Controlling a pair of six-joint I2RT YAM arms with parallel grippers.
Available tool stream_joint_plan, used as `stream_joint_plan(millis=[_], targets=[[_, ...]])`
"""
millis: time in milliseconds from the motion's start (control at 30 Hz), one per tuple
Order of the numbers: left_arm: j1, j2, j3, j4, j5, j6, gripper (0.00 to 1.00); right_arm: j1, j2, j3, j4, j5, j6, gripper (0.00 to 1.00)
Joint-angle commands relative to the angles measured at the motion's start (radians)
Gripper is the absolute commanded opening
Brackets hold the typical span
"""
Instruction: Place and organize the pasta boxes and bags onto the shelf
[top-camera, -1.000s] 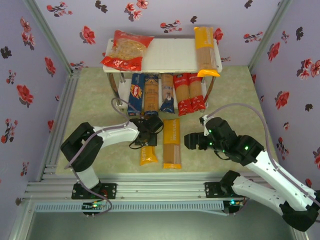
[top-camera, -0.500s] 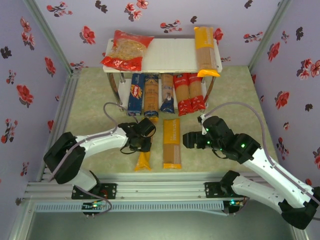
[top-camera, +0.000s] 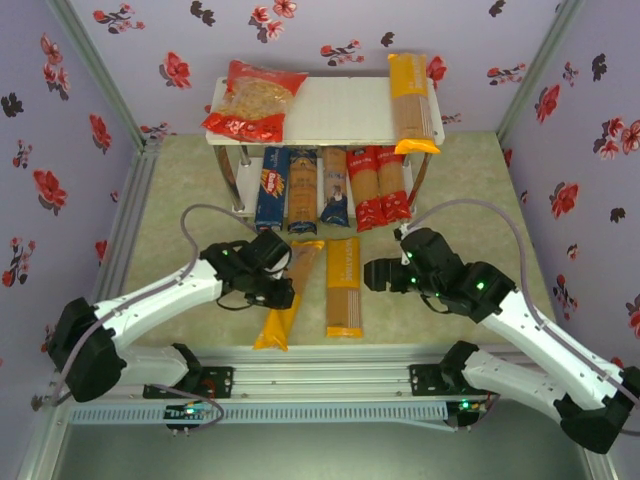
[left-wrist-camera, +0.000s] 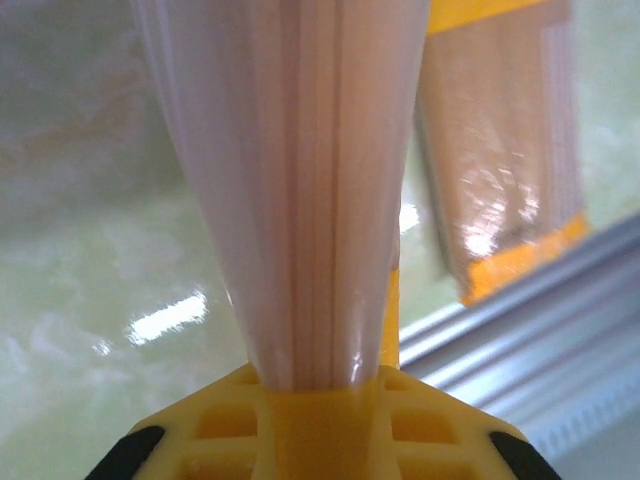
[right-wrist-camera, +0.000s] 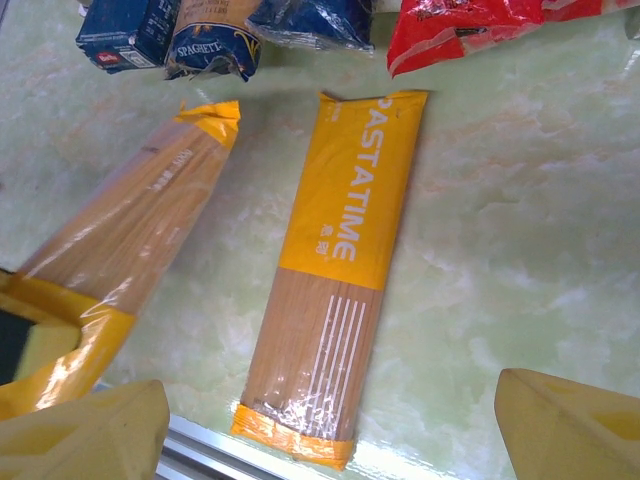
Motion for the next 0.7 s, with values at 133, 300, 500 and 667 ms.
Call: stream_joint_plan(millis=[133,300,500,667], targets=[[0.022,-0.094,0.280,-0.189,0.240,0.140,0.00,0.006,0.035,0.041,0.006,0.048,0.003,0.86],[0.046,-0.083,0.482,-0.185,0.269,0.171,0.00,0.006,0.093,0.038,0.009,0.034,0.020,0.86],[0.123,0.009,0.783,-0.098,0.311,0.212,0.00,0.006,0.132,0.040,0.047,0.014,0.024,0.86],[0.240,0.122,0.980,0.053,0.342,0.215,0.00,0.007,0.155,0.043,0.073,-0.004,0.027,0.86]])
